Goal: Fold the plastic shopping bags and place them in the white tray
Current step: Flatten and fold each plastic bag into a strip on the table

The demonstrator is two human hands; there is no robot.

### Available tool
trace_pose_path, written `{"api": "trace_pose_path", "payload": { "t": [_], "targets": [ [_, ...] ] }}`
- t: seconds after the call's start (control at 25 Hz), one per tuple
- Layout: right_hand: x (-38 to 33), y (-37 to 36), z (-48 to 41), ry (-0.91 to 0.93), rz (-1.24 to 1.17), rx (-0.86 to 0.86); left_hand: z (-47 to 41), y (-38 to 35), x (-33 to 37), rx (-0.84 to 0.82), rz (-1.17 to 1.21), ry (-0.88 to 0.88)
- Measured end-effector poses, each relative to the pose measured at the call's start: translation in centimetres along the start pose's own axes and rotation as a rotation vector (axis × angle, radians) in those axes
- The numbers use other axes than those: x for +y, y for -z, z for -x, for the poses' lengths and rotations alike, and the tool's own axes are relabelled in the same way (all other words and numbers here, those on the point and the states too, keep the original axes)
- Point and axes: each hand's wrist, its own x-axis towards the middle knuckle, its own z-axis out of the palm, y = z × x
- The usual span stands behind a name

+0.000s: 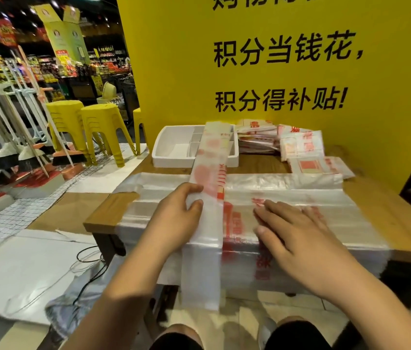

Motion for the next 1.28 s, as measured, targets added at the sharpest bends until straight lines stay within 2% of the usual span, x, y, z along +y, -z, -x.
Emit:
{"api": "trace_pose_path", "payload": {
  "t": [0.36, 0.52, 0.6, 0.76, 0.88, 0.96, 1.04, 1.16, 1.28],
  "targets": [
    [1.5, 0.3, -4.7, -0.006, 0.013, -0.131, 1.2, 0.9, 0.7, -0.102, -0.050, -0.076],
    [2.7, 0.3, -7.9, 0.054, -0.038, -0.136, 1.5, 0.4, 0.2, -0.044, -0.299, -0.161],
    [3.3, 0.4, -8.5, 0.088, -0.080, -0.060, 1.6, 0.0, -0.4, -0.066, -0.387, -0.199],
    [2.7, 0.5, -5.4, 0.193, -0.100, 0.217, 1.4, -0.8, -2.3, -0.100, -0.427, -0.274],
    [1.5, -0.8, -2.1, 0.341, -0.170, 0.259, 1.1, -0.8, -2.6, -0.090, -0.393, -0.331],
    [1.4, -1.1, -0.8, 0.357, -0.211, 0.246, 1.2, -0.5, -2.5, -0.099, -0.368, -0.359],
    [1.7, -0.8, -0.1, 0.379, -0.237, 0.163, 1.2, -0.1, -2.5, -0.144, -0.313, -0.373],
    [2.1, -0.8, 0.0, 0.434, -0.186, 0.020, 1.4, 1.2, -2.7, -0.310, -0.300, -0.380],
    [2.1, -1.3, -0.4, 0.435, -0.182, 0.080, 2.0, 2.7, -3.3, -0.480, -0.243, -0.428]
  ]
}}
